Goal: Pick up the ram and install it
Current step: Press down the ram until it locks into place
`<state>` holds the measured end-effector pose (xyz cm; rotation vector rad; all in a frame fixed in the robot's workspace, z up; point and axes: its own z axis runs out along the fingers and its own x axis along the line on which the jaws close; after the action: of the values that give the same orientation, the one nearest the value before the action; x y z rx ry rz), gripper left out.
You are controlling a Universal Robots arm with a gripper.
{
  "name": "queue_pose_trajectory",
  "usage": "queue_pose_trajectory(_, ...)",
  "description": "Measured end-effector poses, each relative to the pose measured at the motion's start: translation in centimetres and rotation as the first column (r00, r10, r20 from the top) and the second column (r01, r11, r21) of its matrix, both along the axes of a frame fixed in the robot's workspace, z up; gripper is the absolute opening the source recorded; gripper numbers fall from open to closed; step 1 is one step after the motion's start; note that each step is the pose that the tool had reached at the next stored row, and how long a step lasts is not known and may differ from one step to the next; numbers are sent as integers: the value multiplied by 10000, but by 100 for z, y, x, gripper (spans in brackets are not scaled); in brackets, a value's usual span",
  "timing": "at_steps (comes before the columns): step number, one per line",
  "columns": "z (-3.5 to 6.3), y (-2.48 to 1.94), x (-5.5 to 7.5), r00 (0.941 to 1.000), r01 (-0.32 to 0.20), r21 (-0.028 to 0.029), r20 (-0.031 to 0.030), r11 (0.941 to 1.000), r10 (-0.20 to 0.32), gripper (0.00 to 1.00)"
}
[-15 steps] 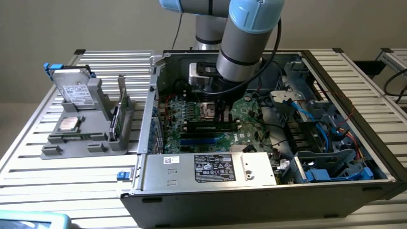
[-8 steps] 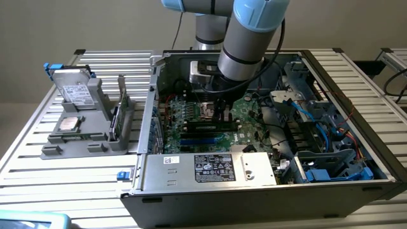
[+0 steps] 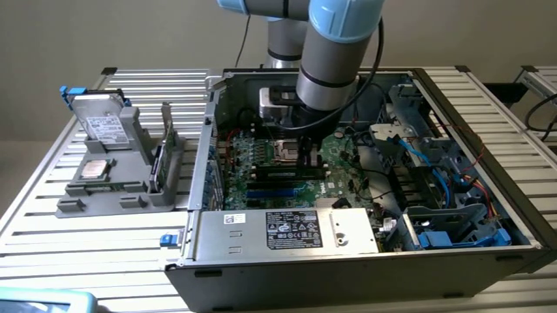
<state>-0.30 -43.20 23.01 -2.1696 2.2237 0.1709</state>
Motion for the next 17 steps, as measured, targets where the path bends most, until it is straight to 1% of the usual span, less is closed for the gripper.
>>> queue_pose_trajectory(2,-2,0,1,9999,0,-26,106,10000,1,11)
queue_pose_trajectory(5,-6,0,13,9996,-5,-30,282,10000,6,11)
queue_pose_trajectory(6,-11,1,15,9995,-6,-40,310,10000,7,11)
queue_pose_trajectory(8,-32,-1,15,9995,-9,-105,311,9999,12,11)
queue_pose_trajectory(10,-64,-1,14,9995,-16,-153,308,9999,21,11)
queue_pose_trajectory(12,-82,0,14,9995,-20,-181,307,9998,26,11)
queue_pose_trajectory(14,-15,10,14,9995,-56,-159,321,9999,61,11)
queue_pose_trajectory(17,126,23,3,9994,-123,-226,313,9997,130,11)
